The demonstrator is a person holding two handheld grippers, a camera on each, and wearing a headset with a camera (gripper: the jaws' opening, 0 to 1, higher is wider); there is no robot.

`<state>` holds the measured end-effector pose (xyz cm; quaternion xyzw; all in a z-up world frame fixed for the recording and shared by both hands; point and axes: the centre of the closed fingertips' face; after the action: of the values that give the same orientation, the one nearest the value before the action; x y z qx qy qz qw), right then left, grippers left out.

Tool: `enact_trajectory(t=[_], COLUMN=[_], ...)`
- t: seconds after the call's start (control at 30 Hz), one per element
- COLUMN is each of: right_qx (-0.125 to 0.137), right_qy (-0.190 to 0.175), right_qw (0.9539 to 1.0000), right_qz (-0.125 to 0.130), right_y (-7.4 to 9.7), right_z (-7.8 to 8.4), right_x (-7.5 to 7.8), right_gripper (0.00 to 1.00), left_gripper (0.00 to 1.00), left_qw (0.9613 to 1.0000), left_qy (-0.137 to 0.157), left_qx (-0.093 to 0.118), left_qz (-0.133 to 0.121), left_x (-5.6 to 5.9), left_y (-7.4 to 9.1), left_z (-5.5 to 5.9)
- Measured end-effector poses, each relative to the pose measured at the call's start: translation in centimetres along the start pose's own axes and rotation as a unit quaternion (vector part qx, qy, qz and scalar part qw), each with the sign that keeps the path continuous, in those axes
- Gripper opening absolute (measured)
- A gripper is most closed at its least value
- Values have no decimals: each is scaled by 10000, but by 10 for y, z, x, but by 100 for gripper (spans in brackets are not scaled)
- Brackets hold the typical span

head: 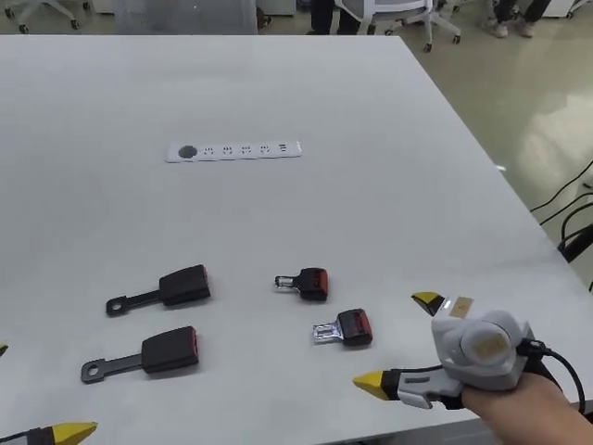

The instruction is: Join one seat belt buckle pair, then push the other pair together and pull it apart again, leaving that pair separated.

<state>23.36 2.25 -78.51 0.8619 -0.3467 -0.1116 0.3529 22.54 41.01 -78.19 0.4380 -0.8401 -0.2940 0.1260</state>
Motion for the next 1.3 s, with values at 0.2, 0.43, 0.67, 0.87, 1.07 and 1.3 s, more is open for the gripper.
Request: enact_trajectory(t=[0.2, 0.43, 0.67, 0.87, 1.07, 1.3], right_qx=[8, 30, 6, 29, 49, 221], right_qy=[2, 29, 37, 76, 45, 31], right_qw=[10000, 10000, 10000, 10000, 10000, 9997], right_qz=[-10, -25, -29, -50, -32, -37], right_y=[-2, -3, -4, -2, -2, 0], right_z=[-1, -4, -2, -7, -12, -29], right_x=[-1, -2, -2, -6, -4, -2], right_gripper=[93, 93, 93, 93, 91, 91], left_gripper=[99, 100, 100, 100, 99, 99], left_qw=[10000, 10000, 10000, 9998, 9998, 9997], left_qy=[14, -50, -55, -100, -126, -188], left_qx=[-11, -39, -42, -68, -61, -46], left_qz=[-19, 19, 66, 132, 156, 169], left_x=[-1, 1, 4, 8, 9, 10], left_y=[1, 0, -1, -2, -1, 0], left_z=[1, 2, 1, 2, 2, 1])
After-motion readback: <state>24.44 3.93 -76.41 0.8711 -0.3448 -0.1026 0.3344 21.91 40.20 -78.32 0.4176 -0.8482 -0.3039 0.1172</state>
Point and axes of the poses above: the centre of the closed fingertips' face, and the gripper's own axes: y roughly backward along the fingers, x roughly to its right, z roughly out of its underside, and after that the axes turned 3 degrees about -z, right-handed
